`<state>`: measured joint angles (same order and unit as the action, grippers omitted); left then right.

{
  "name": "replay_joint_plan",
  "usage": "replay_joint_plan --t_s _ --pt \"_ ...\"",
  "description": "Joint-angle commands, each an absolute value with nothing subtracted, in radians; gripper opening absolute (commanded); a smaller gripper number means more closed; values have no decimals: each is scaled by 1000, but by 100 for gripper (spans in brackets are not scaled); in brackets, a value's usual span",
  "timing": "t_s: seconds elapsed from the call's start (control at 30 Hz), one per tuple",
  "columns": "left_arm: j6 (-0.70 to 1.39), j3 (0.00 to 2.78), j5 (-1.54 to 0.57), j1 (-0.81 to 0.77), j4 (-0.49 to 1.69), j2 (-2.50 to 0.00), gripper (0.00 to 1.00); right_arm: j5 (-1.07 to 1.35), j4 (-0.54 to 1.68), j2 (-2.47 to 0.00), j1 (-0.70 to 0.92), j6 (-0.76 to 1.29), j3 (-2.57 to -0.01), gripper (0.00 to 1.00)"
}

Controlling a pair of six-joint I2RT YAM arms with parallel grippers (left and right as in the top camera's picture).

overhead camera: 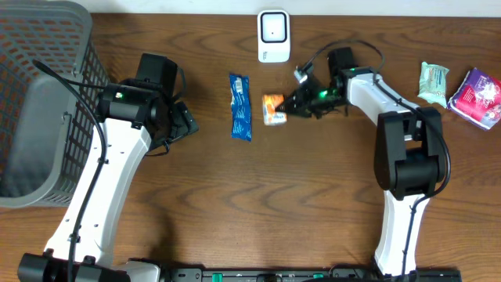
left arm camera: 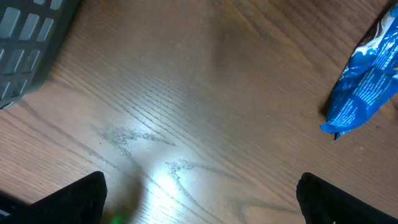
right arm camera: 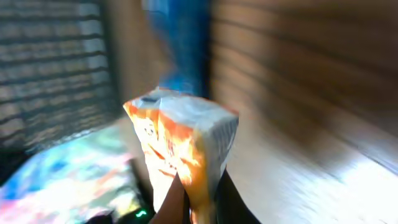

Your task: Scan the item barcode

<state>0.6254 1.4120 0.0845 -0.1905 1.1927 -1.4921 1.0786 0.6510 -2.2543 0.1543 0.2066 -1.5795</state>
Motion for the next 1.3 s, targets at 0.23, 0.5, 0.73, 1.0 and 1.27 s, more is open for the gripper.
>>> replay_joint_plan --t_s 0.23,0.5,0.73,1.0,1.27 --pt "630 1411 91 -186 1196 -1494 98 1562 331 -2260 49 409 -1583 1" --pt "630 1411 91 -186 1196 -1494 98 1562 100 -2260 31 594 -1583 1" --pt "630 1411 91 -186 1196 -1494 98 1546 -34 -2260 48 647 -1583 1" --pt "630 1411 90 -186 1196 -1494 98 1140 -368 -2246 110 917 -1672 2" --pt "630 1411 91 -186 1196 -1494 98 570 186 -2246 150 561 -1908 1"
